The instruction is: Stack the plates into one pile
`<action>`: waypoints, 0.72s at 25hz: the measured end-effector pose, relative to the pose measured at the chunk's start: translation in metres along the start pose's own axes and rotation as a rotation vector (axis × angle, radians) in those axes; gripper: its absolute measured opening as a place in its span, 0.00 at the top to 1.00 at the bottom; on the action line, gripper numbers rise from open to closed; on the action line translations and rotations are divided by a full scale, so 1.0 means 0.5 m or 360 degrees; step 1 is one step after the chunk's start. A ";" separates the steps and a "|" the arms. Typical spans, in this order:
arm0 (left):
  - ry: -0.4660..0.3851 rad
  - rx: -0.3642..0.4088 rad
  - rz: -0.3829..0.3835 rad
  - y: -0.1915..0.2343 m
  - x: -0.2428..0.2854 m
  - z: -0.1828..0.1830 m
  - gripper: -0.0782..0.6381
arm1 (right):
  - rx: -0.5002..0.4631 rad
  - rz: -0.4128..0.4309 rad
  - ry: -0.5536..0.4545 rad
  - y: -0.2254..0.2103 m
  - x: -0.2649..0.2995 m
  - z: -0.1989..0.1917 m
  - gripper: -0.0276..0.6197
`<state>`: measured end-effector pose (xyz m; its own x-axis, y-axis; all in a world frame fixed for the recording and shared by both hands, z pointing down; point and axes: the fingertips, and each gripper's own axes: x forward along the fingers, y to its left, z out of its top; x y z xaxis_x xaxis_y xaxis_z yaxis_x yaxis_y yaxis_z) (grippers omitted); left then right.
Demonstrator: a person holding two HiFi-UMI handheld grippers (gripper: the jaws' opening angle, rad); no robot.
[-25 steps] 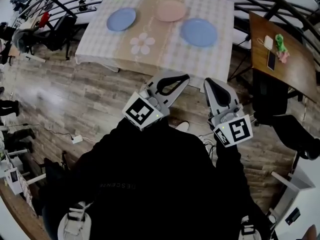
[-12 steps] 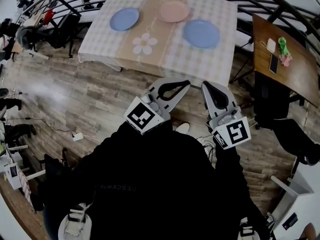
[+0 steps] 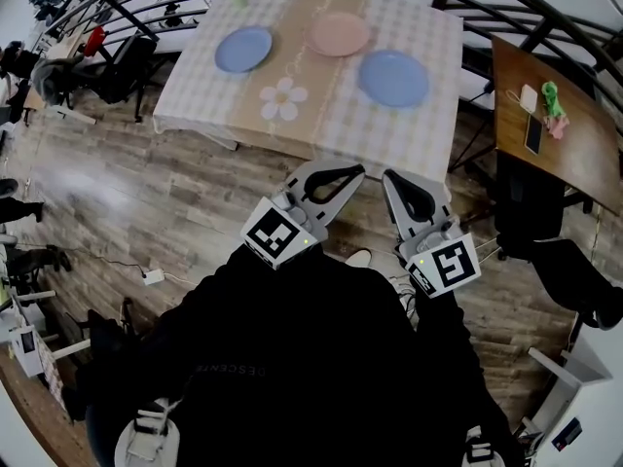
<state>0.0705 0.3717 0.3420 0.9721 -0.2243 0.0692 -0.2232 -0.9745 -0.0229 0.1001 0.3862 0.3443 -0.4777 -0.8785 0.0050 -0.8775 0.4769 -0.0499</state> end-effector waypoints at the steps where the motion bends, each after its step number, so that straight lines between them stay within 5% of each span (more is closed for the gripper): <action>1: 0.0001 -0.0010 -0.0002 0.012 -0.001 -0.003 0.86 | 0.0002 0.0001 0.0006 0.000 0.012 -0.001 0.95; 7: -0.0034 -0.0059 -0.0043 0.121 -0.010 -0.018 0.86 | -0.0022 -0.0043 0.0061 -0.024 0.120 -0.014 0.95; 18: -0.0054 -0.0054 -0.0153 0.456 -0.042 -0.012 0.86 | -0.0015 -0.0125 0.0111 -0.066 0.454 -0.004 0.95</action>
<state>-0.0013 0.1540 0.3410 0.9909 -0.1301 0.0355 -0.1308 -0.9913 0.0160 0.0203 0.1712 0.3489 -0.4092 -0.9091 0.0781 -0.9125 0.4075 -0.0370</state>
